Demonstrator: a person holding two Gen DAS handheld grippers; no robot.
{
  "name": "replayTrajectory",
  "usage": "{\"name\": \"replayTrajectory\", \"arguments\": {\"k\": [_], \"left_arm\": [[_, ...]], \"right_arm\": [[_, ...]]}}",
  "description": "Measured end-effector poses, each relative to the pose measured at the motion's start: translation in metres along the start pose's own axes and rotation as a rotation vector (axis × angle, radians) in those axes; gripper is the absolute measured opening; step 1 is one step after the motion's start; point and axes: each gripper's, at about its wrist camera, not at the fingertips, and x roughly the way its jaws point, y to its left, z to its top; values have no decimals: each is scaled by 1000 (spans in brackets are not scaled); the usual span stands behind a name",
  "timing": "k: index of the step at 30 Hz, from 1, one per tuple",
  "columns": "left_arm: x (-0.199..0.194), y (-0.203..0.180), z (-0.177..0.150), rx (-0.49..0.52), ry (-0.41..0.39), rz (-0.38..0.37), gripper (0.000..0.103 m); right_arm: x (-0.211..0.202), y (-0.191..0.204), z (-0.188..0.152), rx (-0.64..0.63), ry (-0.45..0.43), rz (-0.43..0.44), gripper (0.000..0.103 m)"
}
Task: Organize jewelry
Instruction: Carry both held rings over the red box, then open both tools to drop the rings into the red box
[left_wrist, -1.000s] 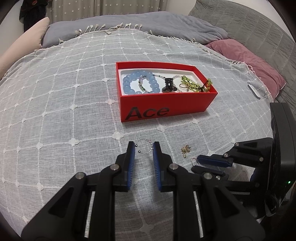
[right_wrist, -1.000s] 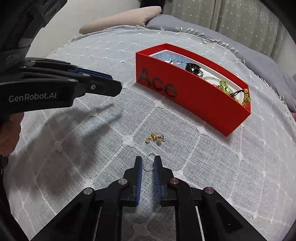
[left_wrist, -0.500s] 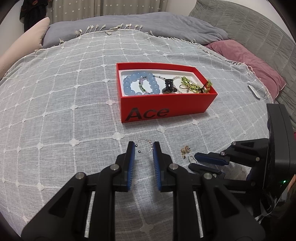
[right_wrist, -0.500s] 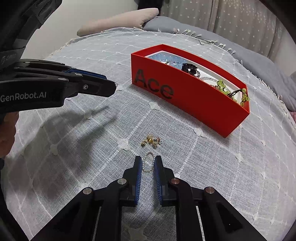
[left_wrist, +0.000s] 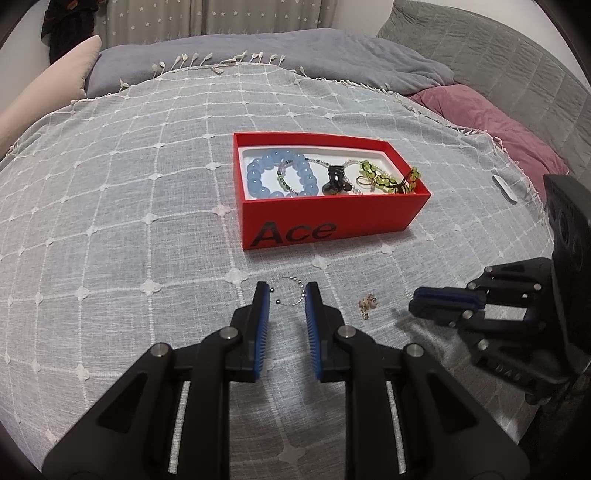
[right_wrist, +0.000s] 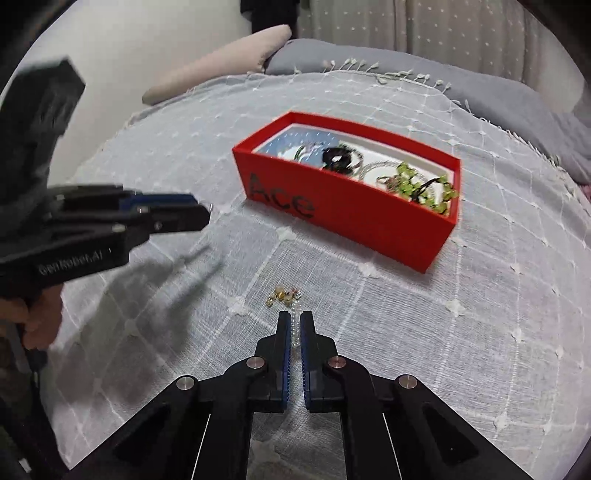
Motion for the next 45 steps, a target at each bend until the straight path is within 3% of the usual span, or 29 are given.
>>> {"name": "replayTrajectory", "arguments": {"k": [20, 30, 37, 38, 41, 45], "left_arm": [[-12, -9, 27, 9, -102, -24, 21], [4, -7, 65, 4, -149, -50, 21], [20, 1, 77, -30, -151, -82, 21], [20, 2, 78, -35, -154, -86, 25], [17, 2, 78, -37, -156, -91, 38], [9, 8, 77, -51, -161, -93, 39]], "right_arm": [[-39, -38, 25, 122, -129, 23, 5], [-36, -68, 57, 246, -186, 77, 5], [-23, -70, 75, 250, -212, 56, 7], [-22, -70, 76, 255, -221, 53, 15], [-22, -71, 75, 258, -229, 40, 20], [-27, -79, 73, 299, -244, 51, 20]]}}
